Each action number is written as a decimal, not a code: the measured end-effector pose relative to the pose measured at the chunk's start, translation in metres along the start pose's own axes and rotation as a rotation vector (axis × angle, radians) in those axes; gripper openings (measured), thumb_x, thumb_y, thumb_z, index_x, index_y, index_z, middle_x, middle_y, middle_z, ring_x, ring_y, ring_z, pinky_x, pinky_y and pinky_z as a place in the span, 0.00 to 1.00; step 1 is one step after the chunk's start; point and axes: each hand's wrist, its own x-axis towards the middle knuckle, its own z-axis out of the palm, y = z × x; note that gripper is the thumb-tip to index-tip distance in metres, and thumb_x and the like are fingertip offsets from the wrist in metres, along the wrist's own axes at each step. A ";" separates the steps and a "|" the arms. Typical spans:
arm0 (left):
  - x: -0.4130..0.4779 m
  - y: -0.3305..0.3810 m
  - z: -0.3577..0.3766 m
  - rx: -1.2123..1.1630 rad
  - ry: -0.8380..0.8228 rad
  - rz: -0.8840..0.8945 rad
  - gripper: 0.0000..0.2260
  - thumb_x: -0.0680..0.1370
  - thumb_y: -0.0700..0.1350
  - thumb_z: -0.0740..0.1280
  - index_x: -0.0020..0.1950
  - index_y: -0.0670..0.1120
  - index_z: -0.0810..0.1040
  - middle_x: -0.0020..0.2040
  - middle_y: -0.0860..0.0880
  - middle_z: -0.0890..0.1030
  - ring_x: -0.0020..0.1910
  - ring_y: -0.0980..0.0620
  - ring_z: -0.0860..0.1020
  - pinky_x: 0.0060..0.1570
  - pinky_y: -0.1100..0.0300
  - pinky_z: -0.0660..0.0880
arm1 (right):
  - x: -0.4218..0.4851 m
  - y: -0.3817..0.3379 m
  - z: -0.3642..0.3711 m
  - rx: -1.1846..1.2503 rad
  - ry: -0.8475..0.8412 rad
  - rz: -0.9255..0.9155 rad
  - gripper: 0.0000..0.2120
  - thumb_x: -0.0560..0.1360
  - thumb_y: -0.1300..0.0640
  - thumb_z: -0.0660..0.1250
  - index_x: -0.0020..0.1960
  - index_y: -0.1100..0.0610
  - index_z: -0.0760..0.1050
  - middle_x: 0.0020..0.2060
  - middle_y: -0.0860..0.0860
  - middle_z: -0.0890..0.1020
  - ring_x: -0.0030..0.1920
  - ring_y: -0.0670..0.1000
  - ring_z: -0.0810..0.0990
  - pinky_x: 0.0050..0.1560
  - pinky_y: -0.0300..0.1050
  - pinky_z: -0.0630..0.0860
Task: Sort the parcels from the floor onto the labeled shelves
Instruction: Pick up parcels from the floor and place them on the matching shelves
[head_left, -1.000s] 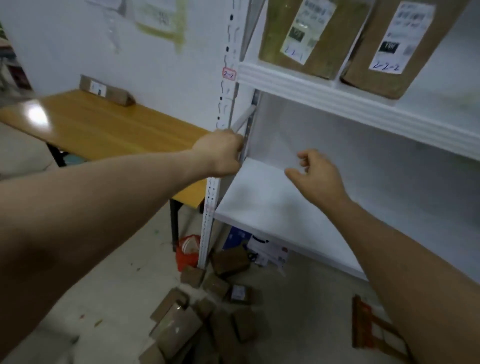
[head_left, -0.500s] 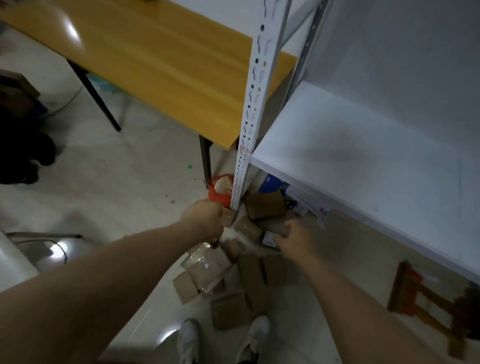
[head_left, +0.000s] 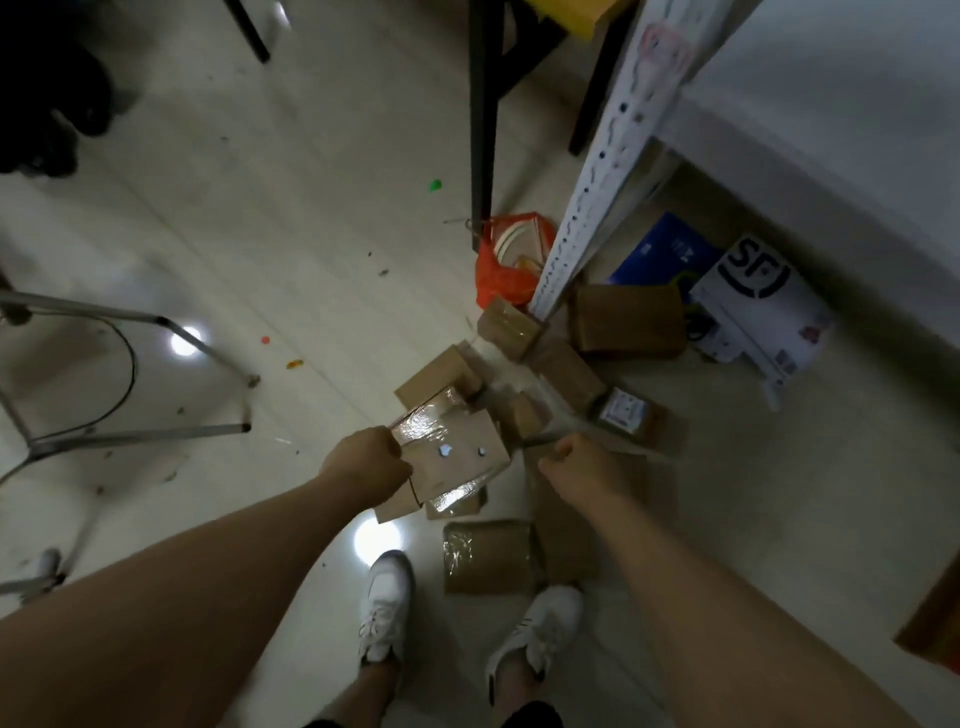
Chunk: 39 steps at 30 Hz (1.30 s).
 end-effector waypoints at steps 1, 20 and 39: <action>0.016 -0.011 0.011 -0.025 0.002 -0.042 0.10 0.76 0.48 0.68 0.54 0.44 0.79 0.49 0.47 0.80 0.45 0.48 0.75 0.41 0.60 0.70 | 0.018 -0.002 0.015 -0.012 -0.018 -0.006 0.06 0.78 0.49 0.66 0.50 0.51 0.76 0.55 0.55 0.83 0.54 0.57 0.80 0.48 0.44 0.70; 0.191 -0.085 0.178 -1.076 -0.228 -0.462 0.08 0.78 0.41 0.68 0.57 0.44 0.78 0.50 0.43 0.77 0.49 0.46 0.76 0.56 0.48 0.78 | 0.213 0.007 0.163 0.149 -0.154 0.055 0.23 0.75 0.55 0.71 0.69 0.58 0.72 0.62 0.56 0.79 0.59 0.59 0.78 0.61 0.56 0.78; -0.051 0.015 -0.089 -1.523 -0.300 -0.142 0.05 0.79 0.40 0.64 0.46 0.39 0.76 0.41 0.42 0.76 0.41 0.46 0.79 0.32 0.56 0.80 | -0.099 -0.101 -0.078 1.056 -0.014 0.115 0.11 0.77 0.45 0.68 0.53 0.51 0.80 0.47 0.53 0.84 0.48 0.53 0.82 0.38 0.48 0.80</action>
